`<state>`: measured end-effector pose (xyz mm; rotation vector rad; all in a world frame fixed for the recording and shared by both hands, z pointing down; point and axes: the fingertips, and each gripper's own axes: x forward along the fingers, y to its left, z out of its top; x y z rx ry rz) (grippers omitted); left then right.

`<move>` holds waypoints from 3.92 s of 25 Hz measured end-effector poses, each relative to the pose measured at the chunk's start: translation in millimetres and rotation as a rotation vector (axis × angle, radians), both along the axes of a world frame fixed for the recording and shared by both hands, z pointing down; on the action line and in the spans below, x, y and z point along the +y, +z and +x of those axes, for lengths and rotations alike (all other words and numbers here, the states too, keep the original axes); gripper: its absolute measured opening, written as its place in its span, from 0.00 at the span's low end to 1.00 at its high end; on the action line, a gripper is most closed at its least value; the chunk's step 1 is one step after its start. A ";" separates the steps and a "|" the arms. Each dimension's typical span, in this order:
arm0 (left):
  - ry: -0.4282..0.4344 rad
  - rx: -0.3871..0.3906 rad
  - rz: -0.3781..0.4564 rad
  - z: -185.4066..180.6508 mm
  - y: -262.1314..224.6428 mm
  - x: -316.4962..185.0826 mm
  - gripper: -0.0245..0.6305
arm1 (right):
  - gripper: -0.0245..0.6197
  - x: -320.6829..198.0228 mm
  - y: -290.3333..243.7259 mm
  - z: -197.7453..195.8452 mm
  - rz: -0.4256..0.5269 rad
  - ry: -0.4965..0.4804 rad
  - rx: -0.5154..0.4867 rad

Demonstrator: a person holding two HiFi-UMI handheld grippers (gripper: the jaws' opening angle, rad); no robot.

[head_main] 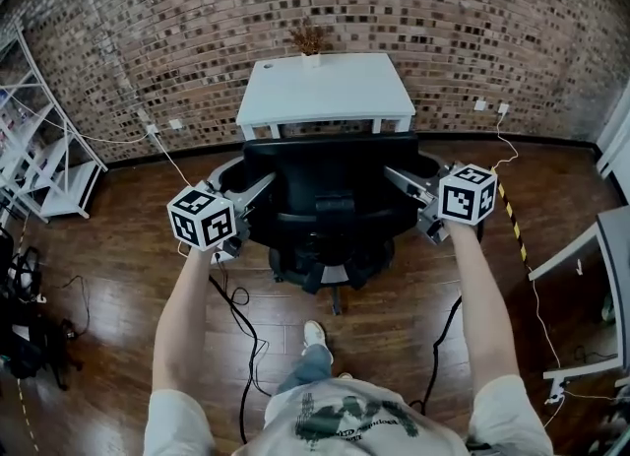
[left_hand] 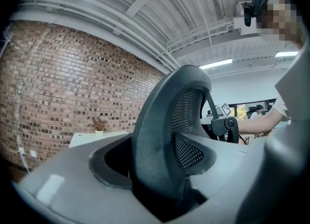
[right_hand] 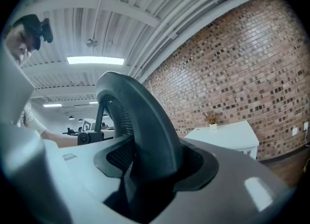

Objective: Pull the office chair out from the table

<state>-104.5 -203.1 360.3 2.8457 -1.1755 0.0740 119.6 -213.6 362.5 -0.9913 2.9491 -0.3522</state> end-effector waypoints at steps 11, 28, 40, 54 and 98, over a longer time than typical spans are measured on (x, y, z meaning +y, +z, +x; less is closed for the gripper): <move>-0.006 0.001 0.008 -0.9 -2.4 7.8 0.47 | 0.44 6.9 -2.1 -0.9 0.002 0.004 -0.003; -0.184 0.034 0.055 -16.8 -11.2 25.6 0.49 | 0.51 16.3 -6.5 25.0 0.106 0.232 0.100; -0.221 0.008 0.032 -19.2 -5.3 74.6 0.38 | 0.48 73.4 -14.5 16.0 0.127 0.288 0.084; -0.118 0.009 0.061 -2.2 -10.2 185.4 0.20 | 0.28 195.8 -25.2 -62.9 0.174 0.301 0.140; -0.133 0.061 0.059 66.9 19.8 401.4 0.06 | 0.04 418.7 12.1 -137.6 0.231 0.350 0.125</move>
